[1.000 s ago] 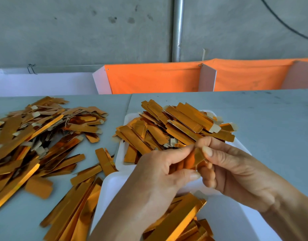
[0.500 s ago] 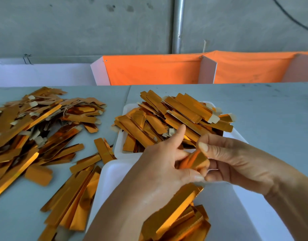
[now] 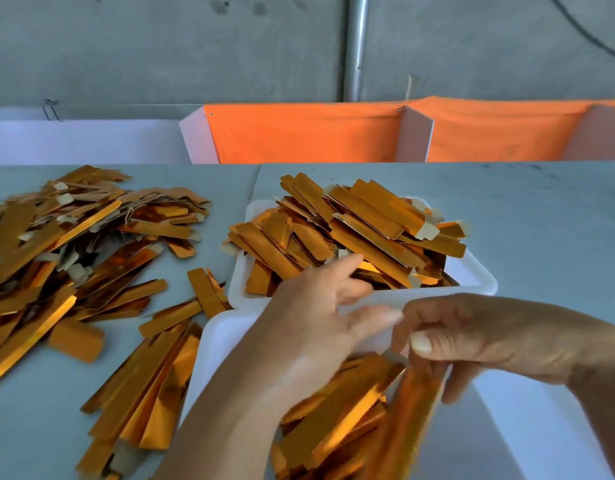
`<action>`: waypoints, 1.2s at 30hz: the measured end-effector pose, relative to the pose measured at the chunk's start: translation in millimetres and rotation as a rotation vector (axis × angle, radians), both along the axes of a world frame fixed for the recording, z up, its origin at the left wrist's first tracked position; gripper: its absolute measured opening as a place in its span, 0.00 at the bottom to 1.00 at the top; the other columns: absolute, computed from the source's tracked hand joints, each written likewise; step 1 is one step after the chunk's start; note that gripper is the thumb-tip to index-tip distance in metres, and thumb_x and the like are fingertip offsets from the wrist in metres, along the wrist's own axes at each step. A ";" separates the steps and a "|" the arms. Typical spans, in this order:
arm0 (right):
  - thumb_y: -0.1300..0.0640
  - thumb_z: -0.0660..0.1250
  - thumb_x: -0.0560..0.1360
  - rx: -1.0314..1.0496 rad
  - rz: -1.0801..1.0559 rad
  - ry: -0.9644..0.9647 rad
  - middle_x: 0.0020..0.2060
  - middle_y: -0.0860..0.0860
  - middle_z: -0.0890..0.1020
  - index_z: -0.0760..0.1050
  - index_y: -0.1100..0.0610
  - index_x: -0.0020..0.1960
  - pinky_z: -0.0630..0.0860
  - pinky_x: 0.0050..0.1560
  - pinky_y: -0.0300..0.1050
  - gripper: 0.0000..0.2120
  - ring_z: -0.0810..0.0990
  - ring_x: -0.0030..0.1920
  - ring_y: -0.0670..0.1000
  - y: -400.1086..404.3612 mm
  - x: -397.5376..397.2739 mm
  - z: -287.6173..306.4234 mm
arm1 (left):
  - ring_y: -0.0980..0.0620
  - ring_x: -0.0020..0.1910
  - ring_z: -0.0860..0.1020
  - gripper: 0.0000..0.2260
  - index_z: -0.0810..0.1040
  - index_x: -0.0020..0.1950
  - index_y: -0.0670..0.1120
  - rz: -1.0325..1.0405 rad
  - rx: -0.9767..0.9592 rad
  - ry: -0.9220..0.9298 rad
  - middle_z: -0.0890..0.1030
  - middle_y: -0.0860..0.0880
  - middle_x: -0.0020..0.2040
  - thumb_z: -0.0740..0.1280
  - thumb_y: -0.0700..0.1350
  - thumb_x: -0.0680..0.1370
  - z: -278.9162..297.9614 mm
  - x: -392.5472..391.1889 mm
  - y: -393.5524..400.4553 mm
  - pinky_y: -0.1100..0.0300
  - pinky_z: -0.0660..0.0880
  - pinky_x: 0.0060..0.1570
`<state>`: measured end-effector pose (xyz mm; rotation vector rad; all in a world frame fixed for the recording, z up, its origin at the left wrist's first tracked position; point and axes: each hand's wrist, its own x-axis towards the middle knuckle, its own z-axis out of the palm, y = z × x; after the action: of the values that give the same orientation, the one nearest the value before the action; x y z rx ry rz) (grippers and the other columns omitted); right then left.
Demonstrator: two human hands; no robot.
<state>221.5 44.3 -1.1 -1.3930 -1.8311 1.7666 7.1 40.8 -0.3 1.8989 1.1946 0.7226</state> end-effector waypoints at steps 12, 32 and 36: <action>0.50 0.67 0.76 0.002 -0.008 -0.418 0.42 0.52 0.86 0.72 0.47 0.57 0.81 0.41 0.39 0.11 0.85 0.38 0.49 5.7 -24.4 -33.4 | 0.66 0.51 0.72 0.17 0.71 0.68 0.59 0.167 0.155 0.224 0.79 0.61 0.58 0.62 0.51 0.79 -9.5 0.1 6.1 0.80 0.64 0.36; 0.49 0.68 0.76 -0.043 -0.089 -0.240 0.41 0.51 0.86 0.74 0.49 0.56 0.81 0.40 0.41 0.10 0.86 0.40 0.52 2.6 -26.6 -19.1 | 0.56 0.45 0.74 0.08 0.76 0.55 0.50 0.053 -0.062 0.556 0.76 0.53 0.50 0.67 0.45 0.77 -23.7 12.4 0.3 0.68 0.68 0.39; 0.50 0.66 0.77 -0.011 -0.059 -0.213 0.40 0.51 0.85 0.78 0.51 0.53 0.79 0.39 0.39 0.08 0.85 0.39 0.50 0.3 -16.1 -6.3 | 0.60 0.35 0.74 0.02 0.77 0.47 0.53 0.067 -0.090 0.372 0.76 0.56 0.40 0.66 0.46 0.77 -20.2 3.3 2.3 0.71 0.66 0.29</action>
<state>205.4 44.5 -7.4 -1.6778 -1.8627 1.6576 10.4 43.1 -20.5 1.9787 1.4969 0.3489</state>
